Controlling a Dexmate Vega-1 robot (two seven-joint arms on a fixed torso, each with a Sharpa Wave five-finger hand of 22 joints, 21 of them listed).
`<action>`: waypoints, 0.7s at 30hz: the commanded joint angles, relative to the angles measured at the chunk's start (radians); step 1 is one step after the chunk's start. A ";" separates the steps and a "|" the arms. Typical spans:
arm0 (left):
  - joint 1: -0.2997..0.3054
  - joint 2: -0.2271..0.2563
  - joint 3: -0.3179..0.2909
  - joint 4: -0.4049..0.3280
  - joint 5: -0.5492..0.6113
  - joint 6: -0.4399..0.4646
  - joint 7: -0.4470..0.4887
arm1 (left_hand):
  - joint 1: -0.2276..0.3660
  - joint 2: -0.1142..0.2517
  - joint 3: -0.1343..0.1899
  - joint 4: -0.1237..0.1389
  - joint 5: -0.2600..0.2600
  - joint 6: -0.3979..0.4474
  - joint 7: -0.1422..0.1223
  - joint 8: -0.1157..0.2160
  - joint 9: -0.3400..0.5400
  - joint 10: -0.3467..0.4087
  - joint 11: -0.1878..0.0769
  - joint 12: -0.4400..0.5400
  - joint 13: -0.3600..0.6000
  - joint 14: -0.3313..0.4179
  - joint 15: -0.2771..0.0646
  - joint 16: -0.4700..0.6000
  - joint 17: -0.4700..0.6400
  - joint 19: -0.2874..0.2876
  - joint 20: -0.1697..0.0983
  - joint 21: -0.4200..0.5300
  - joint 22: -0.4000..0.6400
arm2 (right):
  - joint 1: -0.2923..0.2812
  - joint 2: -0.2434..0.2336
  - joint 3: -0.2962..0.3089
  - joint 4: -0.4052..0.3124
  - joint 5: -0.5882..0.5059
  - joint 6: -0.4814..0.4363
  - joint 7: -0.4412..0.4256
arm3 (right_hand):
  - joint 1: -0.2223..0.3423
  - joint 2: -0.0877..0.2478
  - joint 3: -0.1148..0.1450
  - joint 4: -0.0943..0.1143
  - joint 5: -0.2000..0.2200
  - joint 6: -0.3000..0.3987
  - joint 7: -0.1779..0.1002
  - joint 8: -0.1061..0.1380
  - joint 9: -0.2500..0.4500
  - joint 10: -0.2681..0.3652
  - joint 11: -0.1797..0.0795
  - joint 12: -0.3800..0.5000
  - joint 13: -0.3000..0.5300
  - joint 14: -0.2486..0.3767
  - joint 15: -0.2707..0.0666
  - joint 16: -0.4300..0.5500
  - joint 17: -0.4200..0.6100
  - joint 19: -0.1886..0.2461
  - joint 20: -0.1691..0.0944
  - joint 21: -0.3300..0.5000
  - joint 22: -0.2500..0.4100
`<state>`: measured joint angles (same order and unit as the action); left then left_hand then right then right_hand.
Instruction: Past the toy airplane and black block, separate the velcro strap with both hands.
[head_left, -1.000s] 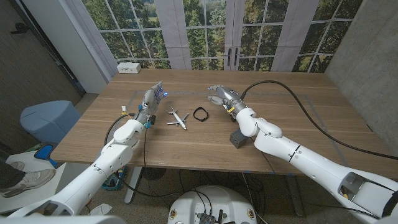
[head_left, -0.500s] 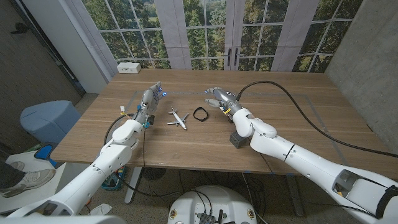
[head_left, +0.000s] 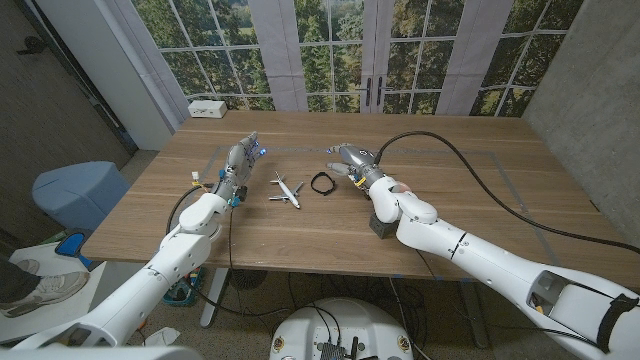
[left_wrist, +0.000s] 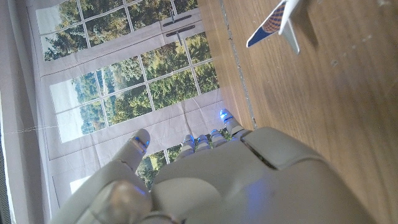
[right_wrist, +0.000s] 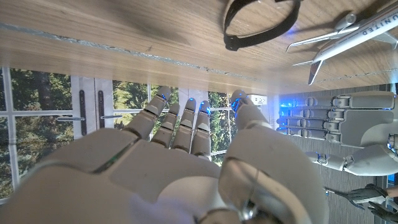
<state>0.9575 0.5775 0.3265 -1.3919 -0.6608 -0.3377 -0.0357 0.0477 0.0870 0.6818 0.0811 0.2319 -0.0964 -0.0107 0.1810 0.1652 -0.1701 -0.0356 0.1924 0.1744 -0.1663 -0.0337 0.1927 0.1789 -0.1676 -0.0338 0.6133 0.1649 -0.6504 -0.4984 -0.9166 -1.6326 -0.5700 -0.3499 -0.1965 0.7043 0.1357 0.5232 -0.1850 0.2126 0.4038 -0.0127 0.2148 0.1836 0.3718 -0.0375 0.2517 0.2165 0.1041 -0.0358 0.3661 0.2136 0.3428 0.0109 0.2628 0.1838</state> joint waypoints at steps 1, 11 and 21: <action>-0.002 -0.002 0.000 0.006 -0.002 -0.002 -0.001 | -0.008 0.058 0.005 0.000 0.004 0.002 0.005 -0.002 0.005 -0.041 0.000 0.000 0.002 -0.041 -0.001 -0.003 0.002 0.005 0.003 -0.006 0.005 | 0.011 0.010 -0.025 0.023 -0.019 -0.010 0.005 | 0.019 -0.004 0.004 -0.006 0.003 0.016 0.001 0.008 0.004 0.016 -0.005 0.005 0.003 0.012 -0.055 0.001 0.002 0.010 0.005 0.004 0.002; -0.013 -0.007 0.004 0.015 0.000 0.003 -0.003 | -0.008 0.058 0.005 0.000 0.004 0.002 0.004 -0.002 0.005 -0.040 0.000 0.000 0.002 -0.041 -0.002 -0.003 0.002 0.006 0.002 -0.010 0.005 | 0.026 0.022 -0.042 0.063 -0.027 -0.009 0.008 | 0.047 -0.010 0.001 -0.003 0.000 0.036 -0.004 0.012 0.004 0.033 -0.009 0.012 0.008 0.028 -0.065 0.005 0.004 0.019 0.005 0.005 0.002; -0.020 -0.008 0.010 0.018 0.004 0.009 -0.003 | -0.009 0.058 0.005 0.000 0.004 0.002 0.005 -0.002 0.005 -0.041 0.000 0.000 0.002 -0.041 -0.002 -0.003 0.002 0.007 0.002 -0.014 0.005 | 0.030 0.050 -0.052 0.086 -0.028 -0.071 0.003 | 0.066 -0.009 -0.010 0.008 -0.004 0.053 -0.005 0.014 0.005 0.059 -0.011 0.024 0.019 0.064 -0.081 0.022 0.013 0.035 0.000 0.009 0.003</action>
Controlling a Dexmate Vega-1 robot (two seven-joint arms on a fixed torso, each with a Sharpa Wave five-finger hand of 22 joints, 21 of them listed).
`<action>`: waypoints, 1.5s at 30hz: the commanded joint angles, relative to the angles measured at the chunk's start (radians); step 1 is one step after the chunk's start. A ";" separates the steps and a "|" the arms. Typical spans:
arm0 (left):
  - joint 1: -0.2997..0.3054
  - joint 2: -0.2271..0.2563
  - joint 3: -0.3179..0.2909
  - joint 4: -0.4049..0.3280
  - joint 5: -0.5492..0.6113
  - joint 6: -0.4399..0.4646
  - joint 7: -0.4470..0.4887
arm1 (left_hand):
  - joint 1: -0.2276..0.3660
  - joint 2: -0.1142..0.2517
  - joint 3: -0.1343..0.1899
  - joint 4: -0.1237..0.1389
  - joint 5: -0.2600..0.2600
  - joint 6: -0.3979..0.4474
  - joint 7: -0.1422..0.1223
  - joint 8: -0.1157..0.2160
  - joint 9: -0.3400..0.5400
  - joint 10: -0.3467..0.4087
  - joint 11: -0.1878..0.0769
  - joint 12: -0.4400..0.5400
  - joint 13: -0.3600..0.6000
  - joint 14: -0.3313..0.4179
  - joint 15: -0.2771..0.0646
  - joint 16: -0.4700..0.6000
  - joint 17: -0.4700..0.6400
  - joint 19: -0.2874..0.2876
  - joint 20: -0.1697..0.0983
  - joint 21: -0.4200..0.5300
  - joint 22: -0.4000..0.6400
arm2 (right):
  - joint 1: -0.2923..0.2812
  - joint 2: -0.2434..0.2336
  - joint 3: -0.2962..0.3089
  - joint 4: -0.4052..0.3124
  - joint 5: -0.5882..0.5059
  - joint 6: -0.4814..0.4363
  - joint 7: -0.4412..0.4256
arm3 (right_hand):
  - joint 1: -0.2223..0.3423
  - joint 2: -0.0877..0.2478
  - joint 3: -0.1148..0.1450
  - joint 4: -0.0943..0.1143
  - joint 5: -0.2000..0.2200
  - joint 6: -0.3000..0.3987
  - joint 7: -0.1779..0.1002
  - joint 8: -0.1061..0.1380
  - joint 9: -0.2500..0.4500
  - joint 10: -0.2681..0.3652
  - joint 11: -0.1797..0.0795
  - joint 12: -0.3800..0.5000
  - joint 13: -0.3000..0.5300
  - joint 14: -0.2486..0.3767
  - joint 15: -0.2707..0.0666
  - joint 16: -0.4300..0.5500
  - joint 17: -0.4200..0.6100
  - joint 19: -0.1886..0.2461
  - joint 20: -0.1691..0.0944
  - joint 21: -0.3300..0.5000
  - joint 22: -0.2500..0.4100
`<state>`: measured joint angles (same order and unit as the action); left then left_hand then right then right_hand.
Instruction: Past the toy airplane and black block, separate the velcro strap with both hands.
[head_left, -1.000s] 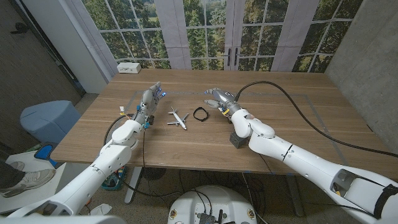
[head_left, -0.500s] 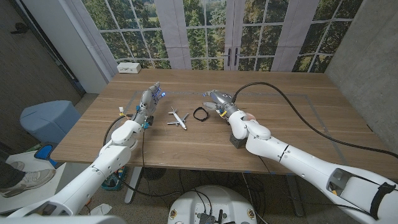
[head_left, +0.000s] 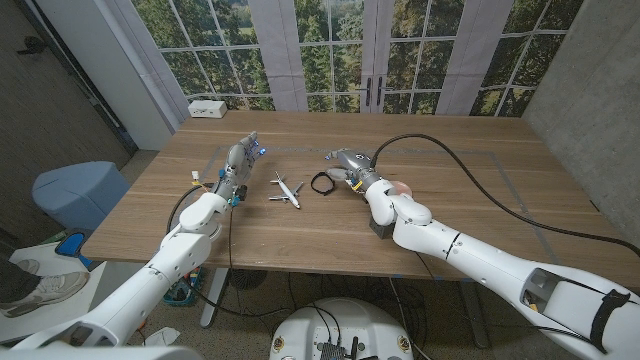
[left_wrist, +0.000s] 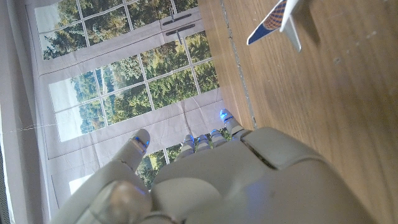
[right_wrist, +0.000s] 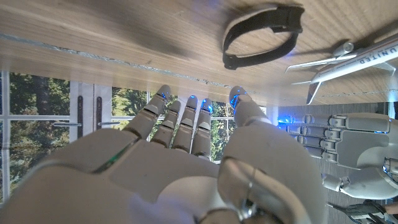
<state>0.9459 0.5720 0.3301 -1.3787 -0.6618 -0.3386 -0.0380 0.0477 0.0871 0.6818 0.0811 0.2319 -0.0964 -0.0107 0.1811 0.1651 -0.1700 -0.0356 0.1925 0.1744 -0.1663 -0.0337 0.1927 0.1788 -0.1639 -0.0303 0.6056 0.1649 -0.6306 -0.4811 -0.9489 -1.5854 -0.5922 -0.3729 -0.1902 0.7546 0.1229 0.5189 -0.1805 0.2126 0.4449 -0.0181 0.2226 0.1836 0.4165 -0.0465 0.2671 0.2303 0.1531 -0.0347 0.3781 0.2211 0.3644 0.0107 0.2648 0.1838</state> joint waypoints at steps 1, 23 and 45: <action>-0.010 -0.003 0.006 0.006 0.004 0.010 -0.002 | -0.009 0.058 0.005 0.000 0.004 0.003 0.005 -0.002 0.005 -0.040 0.000 0.000 0.002 -0.041 -0.003 -0.003 0.002 0.004 -0.001 -0.006 0.005 | 0.012 0.033 -0.021 0.042 -0.005 -0.046 -0.005 | 0.016 0.004 -0.006 0.004 -0.004 0.013 -0.001 0.006 0.005 0.016 -0.002 0.009 0.006 0.017 -0.083 0.012 0.006 0.014 0.000 0.007 0.003; -0.013 -0.004 0.008 0.004 0.007 0.015 0.004 | -0.010 0.058 0.005 0.001 0.004 0.003 0.006 -0.002 0.005 -0.040 0.000 0.000 0.002 -0.040 -0.002 -0.003 0.002 0.006 -0.001 -0.015 0.006 | 0.031 0.031 -0.060 0.065 -0.024 -0.057 -0.002 | 0.074 -0.012 -0.013 -0.009 -0.007 0.040 -0.012 0.011 0.006 0.048 -0.009 0.026 0.023 0.033 -0.090 0.021 0.013 0.027 0.000 0.010 0.004; -0.004 -0.002 0.007 -0.008 0.009 0.021 0.015 | -0.011 0.058 0.005 0.002 0.004 0.003 0.005 -0.002 0.005 -0.040 0.000 0.000 0.002 -0.041 -0.001 -0.004 0.002 0.009 0.000 -0.023 0.006 | 0.060 0.066 -0.109 0.162 -0.083 -0.062 -0.041 | 0.169 -0.038 -0.027 -0.007 -0.021 0.099 -0.038 0.027 0.008 0.088 -0.042 0.052 0.058 0.065 -0.118 0.043 0.027 0.039 -0.008 0.010 0.005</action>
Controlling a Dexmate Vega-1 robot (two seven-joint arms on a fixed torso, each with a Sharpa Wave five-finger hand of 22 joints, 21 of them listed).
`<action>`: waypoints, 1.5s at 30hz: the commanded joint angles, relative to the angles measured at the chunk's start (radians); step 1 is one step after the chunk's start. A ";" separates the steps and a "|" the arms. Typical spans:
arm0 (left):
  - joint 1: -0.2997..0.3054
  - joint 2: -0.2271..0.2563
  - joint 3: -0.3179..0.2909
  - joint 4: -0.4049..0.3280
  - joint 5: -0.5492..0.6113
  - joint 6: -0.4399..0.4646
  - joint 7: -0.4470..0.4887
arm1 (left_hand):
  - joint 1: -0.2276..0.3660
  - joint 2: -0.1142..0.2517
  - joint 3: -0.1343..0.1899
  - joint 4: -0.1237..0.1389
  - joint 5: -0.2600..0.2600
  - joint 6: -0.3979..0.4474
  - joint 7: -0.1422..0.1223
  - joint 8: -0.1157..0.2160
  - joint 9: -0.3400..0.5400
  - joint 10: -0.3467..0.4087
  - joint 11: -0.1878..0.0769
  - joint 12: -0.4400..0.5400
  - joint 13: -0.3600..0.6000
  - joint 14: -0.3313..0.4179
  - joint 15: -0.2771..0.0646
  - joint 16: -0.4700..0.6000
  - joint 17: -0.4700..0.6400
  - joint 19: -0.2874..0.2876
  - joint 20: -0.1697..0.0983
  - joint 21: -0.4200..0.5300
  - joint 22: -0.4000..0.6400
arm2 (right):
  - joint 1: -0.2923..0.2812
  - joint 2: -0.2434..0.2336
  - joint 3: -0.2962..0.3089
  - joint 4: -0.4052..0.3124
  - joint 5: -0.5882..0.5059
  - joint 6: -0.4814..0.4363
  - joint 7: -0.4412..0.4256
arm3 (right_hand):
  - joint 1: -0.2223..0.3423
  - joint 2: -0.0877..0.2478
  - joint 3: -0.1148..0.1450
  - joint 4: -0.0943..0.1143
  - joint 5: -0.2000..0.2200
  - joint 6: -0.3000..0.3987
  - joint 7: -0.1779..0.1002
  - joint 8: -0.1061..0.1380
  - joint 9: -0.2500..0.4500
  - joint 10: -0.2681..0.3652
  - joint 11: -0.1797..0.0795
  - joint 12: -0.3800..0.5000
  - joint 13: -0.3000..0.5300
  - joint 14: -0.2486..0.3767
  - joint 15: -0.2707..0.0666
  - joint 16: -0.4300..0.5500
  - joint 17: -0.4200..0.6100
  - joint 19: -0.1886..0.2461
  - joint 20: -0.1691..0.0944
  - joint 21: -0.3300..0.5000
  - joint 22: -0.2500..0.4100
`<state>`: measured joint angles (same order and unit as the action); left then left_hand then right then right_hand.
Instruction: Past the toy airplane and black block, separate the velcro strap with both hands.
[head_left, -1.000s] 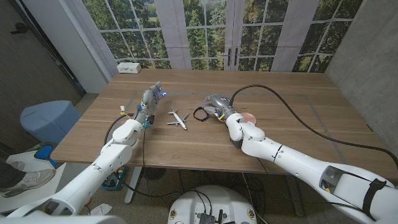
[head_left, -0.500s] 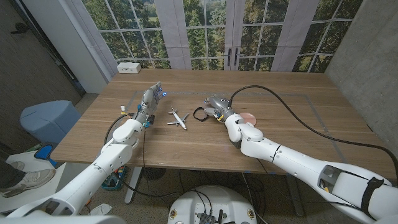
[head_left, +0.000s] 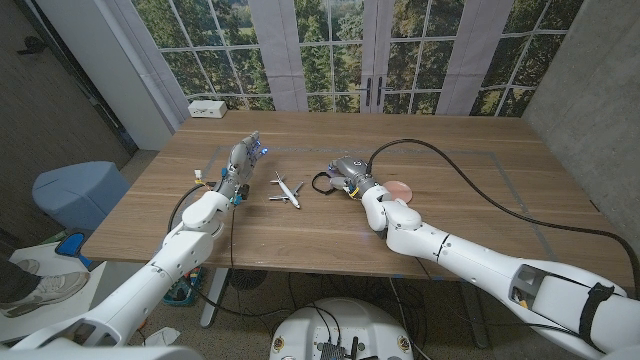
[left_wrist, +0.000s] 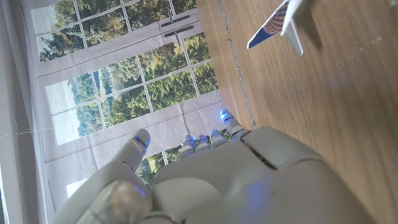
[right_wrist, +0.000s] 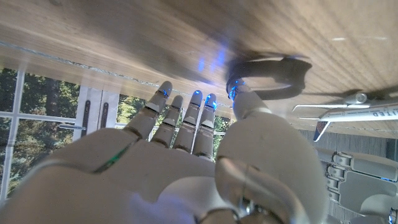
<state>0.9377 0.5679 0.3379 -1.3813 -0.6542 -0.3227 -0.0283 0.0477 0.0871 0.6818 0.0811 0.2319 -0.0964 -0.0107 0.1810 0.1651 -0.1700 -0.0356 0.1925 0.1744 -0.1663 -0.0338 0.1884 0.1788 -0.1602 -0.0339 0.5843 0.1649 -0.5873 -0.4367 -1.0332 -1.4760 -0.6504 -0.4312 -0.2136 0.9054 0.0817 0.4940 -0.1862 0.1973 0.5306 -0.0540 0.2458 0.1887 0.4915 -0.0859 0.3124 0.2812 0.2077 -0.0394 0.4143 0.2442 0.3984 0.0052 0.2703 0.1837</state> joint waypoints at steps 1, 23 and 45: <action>0.003 0.002 0.000 -0.005 0.001 0.005 0.006 | -0.011 0.057 0.005 0.002 0.004 0.003 0.004 -0.002 0.005 -0.039 0.000 0.000 0.002 -0.041 -0.002 0.000 0.002 0.006 0.004 -0.002 0.006 | 0.018 0.022 -0.025 0.054 -0.024 -0.006 -0.016 | 0.022 0.002 -0.003 0.000 -0.006 0.017 -0.004 0.004 0.003 0.016 -0.004 0.009 0.009 0.011 -0.114 0.008 0.006 0.006 -0.002 0.005 0.005; -0.017 -0.007 0.005 0.018 0.002 0.006 -0.001 | -0.011 0.057 0.005 0.002 0.004 0.003 0.005 -0.002 0.005 -0.041 -0.001 -0.001 0.002 -0.042 -0.003 0.000 0.001 0.009 0.004 -0.010 0.006 | 0.068 0.038 -0.085 0.073 -0.083 -0.092 0.074 | 0.132 0.025 -0.093 0.017 -0.004 0.223 -0.055 0.056 0.004 0.248 -0.066 0.132 0.140 0.135 -0.175 0.166 0.115 0.000 -0.012 0.002 0.009; -0.031 -0.005 0.009 0.028 0.003 0.010 -0.014 | -0.010 0.057 0.006 0.001 0.004 0.002 0.004 -0.002 0.005 -0.042 -0.002 -0.001 0.002 -0.041 -0.002 0.000 0.001 0.012 0.004 -0.019 0.006 | 0.034 0.025 -0.024 0.098 -0.012 0.047 -0.087 | 0.313 0.035 -0.120 0.008 -0.003 0.483 -0.041 0.155 0.033 0.504 -0.088 0.342 0.309 0.390 -0.195 0.322 0.258 0.027 -0.032 0.020 0.010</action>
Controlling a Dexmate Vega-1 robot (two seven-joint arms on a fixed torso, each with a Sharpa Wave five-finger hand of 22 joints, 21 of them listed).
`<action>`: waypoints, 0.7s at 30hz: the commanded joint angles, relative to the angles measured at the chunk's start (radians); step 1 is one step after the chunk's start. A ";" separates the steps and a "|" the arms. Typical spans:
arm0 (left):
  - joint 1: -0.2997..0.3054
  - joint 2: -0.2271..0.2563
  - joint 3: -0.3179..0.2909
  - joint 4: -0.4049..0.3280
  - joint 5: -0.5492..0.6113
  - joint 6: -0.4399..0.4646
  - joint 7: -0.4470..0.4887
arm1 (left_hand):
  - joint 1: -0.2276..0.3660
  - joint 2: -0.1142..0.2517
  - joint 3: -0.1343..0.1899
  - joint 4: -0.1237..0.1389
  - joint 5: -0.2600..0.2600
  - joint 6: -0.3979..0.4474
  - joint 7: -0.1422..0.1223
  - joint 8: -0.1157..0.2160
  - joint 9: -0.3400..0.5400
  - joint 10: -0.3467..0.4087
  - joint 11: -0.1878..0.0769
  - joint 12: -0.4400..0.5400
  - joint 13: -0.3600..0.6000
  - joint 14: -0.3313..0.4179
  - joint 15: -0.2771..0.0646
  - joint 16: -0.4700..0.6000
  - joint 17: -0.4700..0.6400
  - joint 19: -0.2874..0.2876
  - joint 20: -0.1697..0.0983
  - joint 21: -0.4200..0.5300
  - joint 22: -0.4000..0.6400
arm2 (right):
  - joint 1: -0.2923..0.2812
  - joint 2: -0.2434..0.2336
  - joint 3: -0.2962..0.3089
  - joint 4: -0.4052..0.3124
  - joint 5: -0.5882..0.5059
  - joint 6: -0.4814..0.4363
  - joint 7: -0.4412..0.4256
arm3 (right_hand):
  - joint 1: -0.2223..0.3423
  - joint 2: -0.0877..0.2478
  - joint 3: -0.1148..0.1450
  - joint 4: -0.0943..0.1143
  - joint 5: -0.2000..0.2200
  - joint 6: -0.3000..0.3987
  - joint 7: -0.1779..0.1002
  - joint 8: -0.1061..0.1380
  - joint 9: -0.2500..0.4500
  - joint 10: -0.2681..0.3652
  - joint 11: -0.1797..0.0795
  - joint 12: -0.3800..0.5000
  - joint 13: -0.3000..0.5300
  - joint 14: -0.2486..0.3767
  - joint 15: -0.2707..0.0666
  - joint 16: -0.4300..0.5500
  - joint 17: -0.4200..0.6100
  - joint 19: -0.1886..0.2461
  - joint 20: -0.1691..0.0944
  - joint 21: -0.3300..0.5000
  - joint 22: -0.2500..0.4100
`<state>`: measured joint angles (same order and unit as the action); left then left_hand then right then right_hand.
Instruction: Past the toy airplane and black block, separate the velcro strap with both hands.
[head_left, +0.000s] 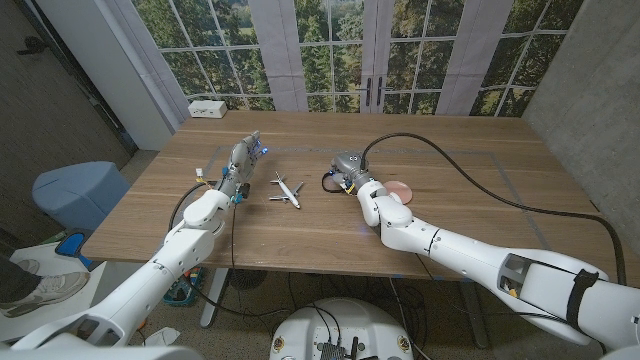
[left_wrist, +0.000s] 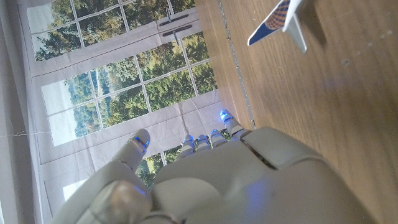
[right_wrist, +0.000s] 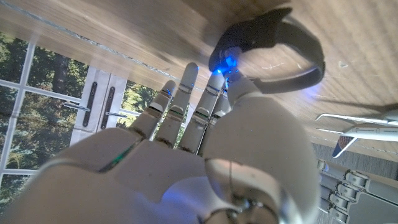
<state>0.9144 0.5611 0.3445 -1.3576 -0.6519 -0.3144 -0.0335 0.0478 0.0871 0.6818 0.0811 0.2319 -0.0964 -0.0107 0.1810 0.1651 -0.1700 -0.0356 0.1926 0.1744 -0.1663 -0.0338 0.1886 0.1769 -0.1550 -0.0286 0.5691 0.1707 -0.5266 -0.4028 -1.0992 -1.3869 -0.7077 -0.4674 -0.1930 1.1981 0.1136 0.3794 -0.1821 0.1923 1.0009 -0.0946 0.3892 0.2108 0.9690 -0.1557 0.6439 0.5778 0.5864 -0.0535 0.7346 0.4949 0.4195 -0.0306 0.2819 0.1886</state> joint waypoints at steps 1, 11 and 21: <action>-0.008 0.002 0.002 0.004 0.001 0.002 -0.008 | -0.010 0.057 0.006 0.001 0.004 0.002 0.004 -0.002 0.005 -0.042 -0.002 -0.001 0.002 -0.041 -0.002 -0.001 0.003 0.007 -0.001 -0.004 0.001 | -0.031 -0.008 0.049 0.011 0.052 0.093 -0.123 | 0.022 0.004 -0.005 0.004 0.002 0.011 0.000 0.012 0.013 0.026 -0.018 0.011 0.014 0.012 -0.181 0.001 0.008 0.007 0.005 0.009 0.005; -0.005 0.011 0.001 -0.006 0.001 0.010 -0.010 | -0.010 0.056 0.006 0.000 0.004 0.002 0.003 -0.002 0.005 -0.042 -0.001 -0.001 0.002 -0.040 -0.002 -0.001 0.002 0.007 0.001 -0.008 0.001 | -0.073 0.004 0.117 0.034 0.110 0.190 -0.293 | 0.034 0.008 -0.006 0.009 -0.003 0.022 0.003 0.025 0.023 0.028 -0.020 0.024 0.037 0.042 -0.183 0.007 0.025 0.028 0.015 0.019 0.006; 0.001 0.020 -0.002 -0.015 -0.004 0.017 -0.013 | 0.002 0.035 0.001 -0.028 0.000 0.004 -0.001 -0.002 0.005 -0.028 0.001 0.004 0.002 -0.023 0.009 0.001 -0.004 0.014 0.007 -0.018 0.000 | -0.095 0.041 0.162 0.098 0.146 0.285 -0.485 | 0.039 0.005 -0.007 0.011 -0.007 0.019 0.005 0.029 0.027 0.028 -0.021 0.032 0.051 0.051 -0.180 0.001 0.031 0.032 0.018 0.022 0.006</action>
<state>0.9091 0.5720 0.3457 -1.3623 -0.6513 -0.3050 -0.0442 0.0478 0.0871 0.6802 0.0629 0.2319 -0.0964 -0.0107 0.1811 0.1651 -0.1700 -0.0356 0.1926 0.1744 -0.1698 -0.0303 0.1887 0.1720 -0.1495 -0.0232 0.5538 0.1673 -0.5939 -0.3934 -0.9929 -1.3430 -0.6069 -0.2835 -0.4853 1.2216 0.1188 0.3709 -0.1738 0.1892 1.0167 -0.0895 0.4105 0.2351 0.9722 -0.1520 0.6693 0.5885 0.6258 -0.0607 0.7346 0.5221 0.4412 -0.0161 0.2975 0.1934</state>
